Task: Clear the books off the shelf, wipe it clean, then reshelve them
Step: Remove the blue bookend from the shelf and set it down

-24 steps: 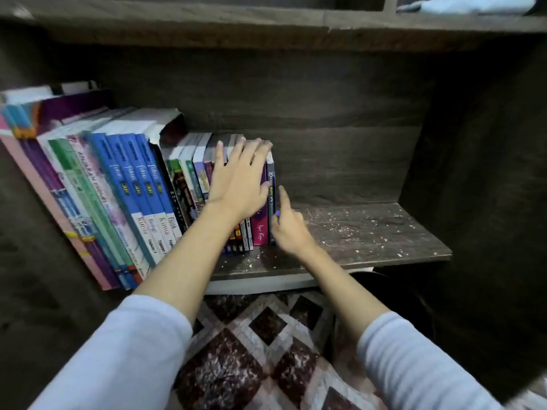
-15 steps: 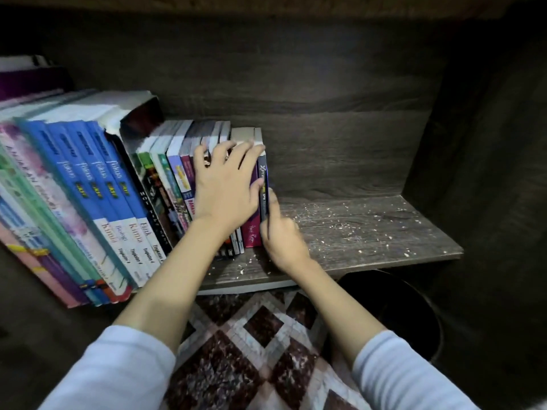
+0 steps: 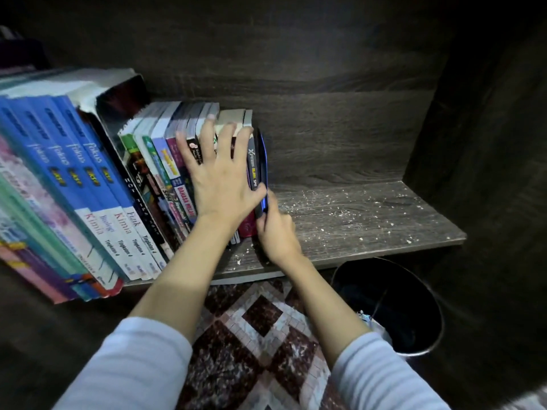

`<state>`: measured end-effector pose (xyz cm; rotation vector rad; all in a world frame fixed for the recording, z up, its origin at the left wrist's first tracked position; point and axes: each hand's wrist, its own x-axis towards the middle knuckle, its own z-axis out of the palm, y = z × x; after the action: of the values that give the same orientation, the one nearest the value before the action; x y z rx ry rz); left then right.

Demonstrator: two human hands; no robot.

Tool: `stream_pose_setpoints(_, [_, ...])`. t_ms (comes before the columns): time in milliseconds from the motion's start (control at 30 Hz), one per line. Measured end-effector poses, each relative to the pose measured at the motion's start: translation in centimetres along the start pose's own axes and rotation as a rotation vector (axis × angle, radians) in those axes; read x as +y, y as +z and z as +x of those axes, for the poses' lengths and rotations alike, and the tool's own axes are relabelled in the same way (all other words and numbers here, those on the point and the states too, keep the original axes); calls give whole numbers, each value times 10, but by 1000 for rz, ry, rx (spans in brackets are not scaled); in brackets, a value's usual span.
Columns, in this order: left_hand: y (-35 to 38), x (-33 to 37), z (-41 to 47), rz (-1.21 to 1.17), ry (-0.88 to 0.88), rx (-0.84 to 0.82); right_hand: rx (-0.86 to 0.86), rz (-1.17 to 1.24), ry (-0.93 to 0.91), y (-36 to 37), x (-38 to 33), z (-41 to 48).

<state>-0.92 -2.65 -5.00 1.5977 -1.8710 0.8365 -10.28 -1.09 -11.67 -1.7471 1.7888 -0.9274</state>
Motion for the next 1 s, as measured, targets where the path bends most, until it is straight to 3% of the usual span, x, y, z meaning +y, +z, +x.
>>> stream_pose_setpoints(400, [12,9,-5,64,-120,-109,-1,-134,-32,-6,0,6])
stream_pose_setpoints(1000, [12,12,-1,3,-200,-108,119,-243,-47,-30,15,3])
